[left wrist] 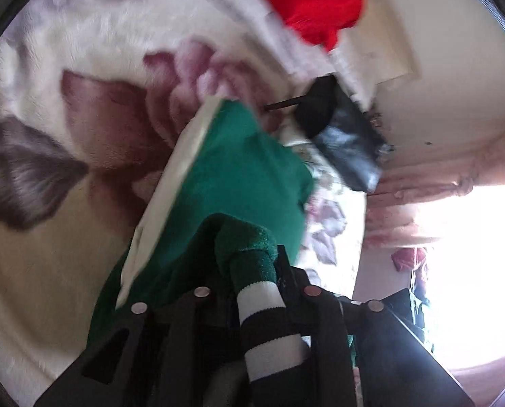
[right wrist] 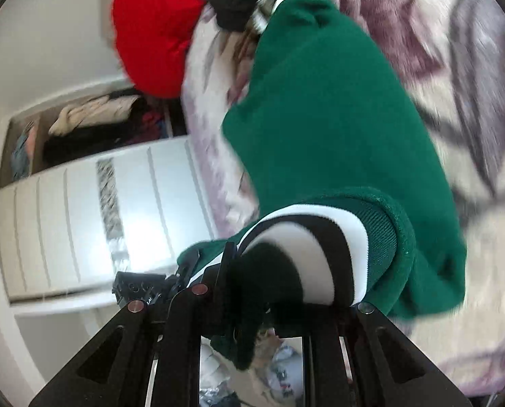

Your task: Fold large clothes

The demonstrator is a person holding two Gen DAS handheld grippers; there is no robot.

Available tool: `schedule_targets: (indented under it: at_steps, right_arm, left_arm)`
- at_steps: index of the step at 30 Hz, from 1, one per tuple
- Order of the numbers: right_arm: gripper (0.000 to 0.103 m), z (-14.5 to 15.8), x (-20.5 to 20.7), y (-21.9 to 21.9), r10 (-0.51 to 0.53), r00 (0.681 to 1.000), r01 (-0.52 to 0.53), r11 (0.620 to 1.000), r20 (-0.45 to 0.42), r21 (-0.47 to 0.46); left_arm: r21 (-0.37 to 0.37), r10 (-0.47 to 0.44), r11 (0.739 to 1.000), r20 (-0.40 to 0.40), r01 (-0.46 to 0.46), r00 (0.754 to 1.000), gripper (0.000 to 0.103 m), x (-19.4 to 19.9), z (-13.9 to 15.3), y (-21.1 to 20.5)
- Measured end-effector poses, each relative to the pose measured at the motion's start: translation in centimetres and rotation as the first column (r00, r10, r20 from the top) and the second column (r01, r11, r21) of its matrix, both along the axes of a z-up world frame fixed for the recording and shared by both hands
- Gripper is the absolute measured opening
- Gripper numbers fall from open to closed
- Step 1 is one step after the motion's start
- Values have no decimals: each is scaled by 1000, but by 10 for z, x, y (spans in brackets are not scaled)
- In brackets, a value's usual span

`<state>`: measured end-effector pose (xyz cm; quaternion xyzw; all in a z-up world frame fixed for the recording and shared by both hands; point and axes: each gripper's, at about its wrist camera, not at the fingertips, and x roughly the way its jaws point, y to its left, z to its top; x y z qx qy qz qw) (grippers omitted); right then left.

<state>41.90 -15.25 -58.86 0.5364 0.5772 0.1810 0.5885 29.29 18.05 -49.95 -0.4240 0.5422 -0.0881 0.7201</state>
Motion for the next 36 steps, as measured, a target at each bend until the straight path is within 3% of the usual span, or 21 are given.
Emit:
schedule_targets:
  at_steps: [1, 4, 7, 8, 10, 12, 14, 16, 17, 19, 21, 22, 23, 25, 27, 29, 30, 31, 32, 33, 36]
  right_arm:
    - [19, -13, 16, -2, -6, 999, 6, 1000, -39, 0]
    - [32, -47, 44, -10, -48, 988, 56, 997, -144, 54]
    - [71, -43, 58, -22, -99, 988, 118, 978, -116, 171]
    - [78, -38, 61, -27, -105, 990, 122, 976, -99, 182]
    - [79, -24, 65, -35, -104, 993, 114, 978, -63, 173]
    - [79, -8, 63, -48, -84, 996, 85, 990, -17, 116]
    - [79, 6, 54, -67, -24, 998, 25, 1000, 49, -13]
    - [82, 10, 41, -74, 59, 996, -47, 984, 67, -169]
    - [84, 8, 37, -76, 86, 994, -71, 975, 61, -210]
    - [84, -5, 28, -78, 130, 991, -119, 966, 37, -229]
    - [84, -21, 24, -75, 172, 985, -160, 962, 35, -220]
    - [84, -29, 24, -70, 211, 977, -196, 950, 38, -242]
    - [84, -34, 24, -67, 236, 971, -218, 938, 36, -269]
    - [84, -39, 25, -60, 263, 964, -240, 930, 49, -278]
    - [82, -38, 29, -58, 255, 962, -225, 942, 96, -251]
    - [72, -31, 38, -54, 248, 957, -203, 944, 151, -260]
    - [68, -28, 42, -51, 253, 953, -204, 942, 166, -268]
    - [54, -25, 49, -45, 275, 945, -211, 925, 175, -315]
    - [18, -24, 54, -41, 296, 939, -223, 912, 177, -344]
    - [10, -22, 58, -38, 306, 937, -226, 900, 171, -372]
    - [7, -15, 66, -43, 248, 954, -165, 903, 169, -396]
  left_arm:
    - [-46, -4, 999, -57, 2, 998, 23, 16, -20, 4]
    - [-169, -1, 985, -126, -20, 992, 35, 30, -43, 18]
    - [-267, 14, 962, -132, -49, 991, 48, 29, -46, 31]
    - [-298, 18, 953, -130, -57, 991, 52, 27, -47, 36]
    - [-329, 17, 943, -117, -54, 993, 55, 22, -44, 43]
    - [-373, 37, 925, -112, -76, 993, 58, 15, -43, 53]
    - [-428, 85, 895, -109, -124, 990, 60, 13, -40, 64]
    - [-479, 176, 856, -78, -192, 981, 61, 9, -38, 83]
    - [-481, 214, 850, -62, -217, 975, 67, 9, -36, 91]
    - [-416, 252, 879, -8, -233, 968, 72, 5, -23, 103]
    - [-213, 166, 966, 66, -149, 984, 72, -2, 0, 96]
    - [-103, 98, 991, 80, -90, 992, 72, -6, 9, 85]
    - [4, 25, 1000, 73, -25, 997, 72, -12, 15, 71]
    - [144, -78, 987, 54, 70, 995, 72, -20, 20, 44]
    - [233, -144, 964, 70, 124, 987, 72, -29, 26, 20]
    - [324, -196, 934, 107, 152, 975, 72, -29, 33, -1]
    - [370, -220, 914, 107, 166, 970, 67, -26, 33, -9]
    - [399, -232, 901, 110, 170, 967, 51, -24, 32, -14]
    - [442, -234, 881, 93, 171, 968, 11, -18, 29, -19]
    - [463, -220, 871, 60, 168, 974, 9, -11, 24, -19]
    - [421, -159, 900, 83, 110, 984, 6, 3, 22, -7]
